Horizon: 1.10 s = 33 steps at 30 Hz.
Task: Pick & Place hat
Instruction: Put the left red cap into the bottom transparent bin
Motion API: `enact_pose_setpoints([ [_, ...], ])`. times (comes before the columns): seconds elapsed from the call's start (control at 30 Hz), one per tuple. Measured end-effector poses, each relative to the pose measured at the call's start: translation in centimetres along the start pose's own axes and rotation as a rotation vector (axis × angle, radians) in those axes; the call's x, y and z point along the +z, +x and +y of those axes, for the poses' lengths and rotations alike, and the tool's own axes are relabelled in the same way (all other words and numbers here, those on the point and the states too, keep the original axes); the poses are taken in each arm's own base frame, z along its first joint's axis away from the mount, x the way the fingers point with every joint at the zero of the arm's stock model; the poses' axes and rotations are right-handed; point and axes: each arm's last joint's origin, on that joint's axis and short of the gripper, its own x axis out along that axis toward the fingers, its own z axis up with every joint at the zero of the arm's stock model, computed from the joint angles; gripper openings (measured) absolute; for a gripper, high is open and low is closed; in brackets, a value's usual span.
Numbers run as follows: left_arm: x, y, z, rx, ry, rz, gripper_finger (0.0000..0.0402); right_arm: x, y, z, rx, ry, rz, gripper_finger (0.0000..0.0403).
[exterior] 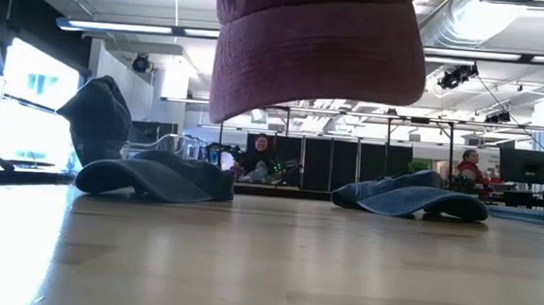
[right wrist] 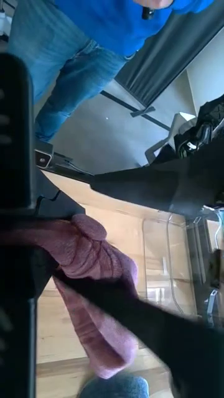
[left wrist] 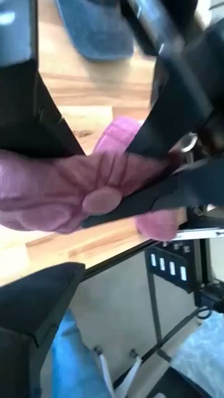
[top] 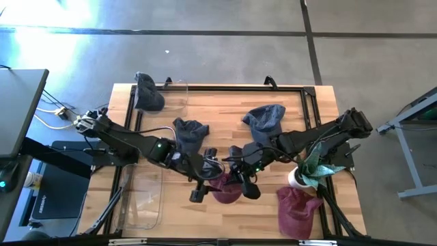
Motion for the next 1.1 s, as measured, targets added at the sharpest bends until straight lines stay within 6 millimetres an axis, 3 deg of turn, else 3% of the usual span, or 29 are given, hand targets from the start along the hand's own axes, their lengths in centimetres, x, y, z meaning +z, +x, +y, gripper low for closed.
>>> enact_pose_setpoints([
  [0.5,-0.5,0.3,-0.1,-0.041,0.061,0.047,0.001,0.0,0.0,0.0,-0.007,0.033,0.0,0.0023],
  [0.67,-1.0,0.1,-0.1,-0.044,0.033,0.105,0.001,0.2,-0.6,-0.6,-0.025,0.134,-0.003,0.0086],
  [0.83,-1.6,-1.6,-0.4,-0.039,-0.026,0.181,0.0004,1.1,-3.6,-0.2,-0.043,0.179,-0.073,0.0138],
  [0.97,-1.5,-3.7,-1.1,-0.052,-0.016,0.184,0.0002,1.7,-5.7,0.4,-0.13,0.145,-0.167,0.015],
  [1.1,-0.1,-7.9,-2.3,-0.085,0.018,0.138,0.0001,2.0,-7.2,0.6,-0.21,0.105,-0.234,0.0145],
])
